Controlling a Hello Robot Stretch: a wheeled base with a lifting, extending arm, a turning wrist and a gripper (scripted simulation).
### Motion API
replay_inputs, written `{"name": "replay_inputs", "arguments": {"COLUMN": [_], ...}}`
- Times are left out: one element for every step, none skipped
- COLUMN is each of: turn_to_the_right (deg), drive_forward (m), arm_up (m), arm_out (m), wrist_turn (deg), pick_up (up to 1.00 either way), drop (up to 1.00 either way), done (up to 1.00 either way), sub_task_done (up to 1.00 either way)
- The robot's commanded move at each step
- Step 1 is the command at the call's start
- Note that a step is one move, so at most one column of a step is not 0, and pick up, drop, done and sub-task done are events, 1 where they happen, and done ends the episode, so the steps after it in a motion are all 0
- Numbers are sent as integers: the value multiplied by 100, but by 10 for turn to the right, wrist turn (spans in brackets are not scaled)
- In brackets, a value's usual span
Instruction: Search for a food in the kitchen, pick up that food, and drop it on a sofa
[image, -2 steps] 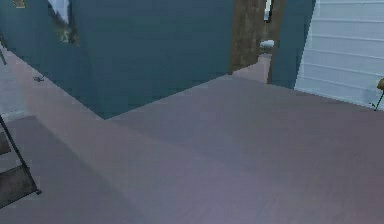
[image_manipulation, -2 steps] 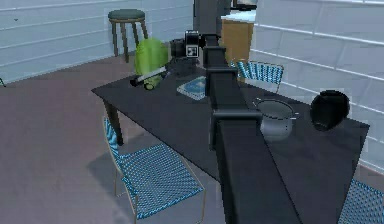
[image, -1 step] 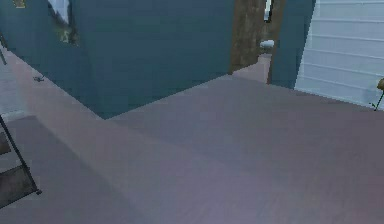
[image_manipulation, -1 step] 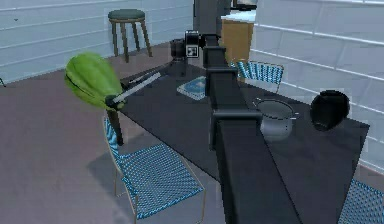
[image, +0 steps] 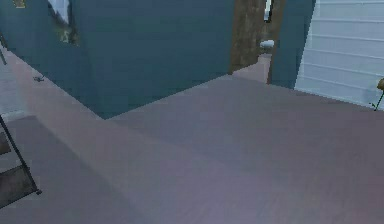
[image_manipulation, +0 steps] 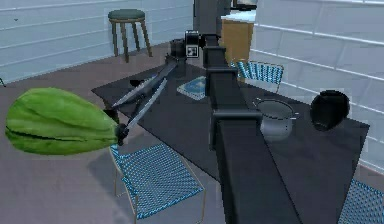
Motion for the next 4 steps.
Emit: {"name": "replay_inputs", "arguments": {"turn_to_the_right": [0,0,-300,0], "drive_forward": [0,0,0,100], "arm_up": [0,0,0,0], "arm_out": [0,-44,0,0], "wrist_turn": [-30,0,0,0], "pick_up": [0,0,0,0], "drop": [0,0,0,0], "done": [0,0,0,0], "sub_task_done": [0,0,0,0]}}
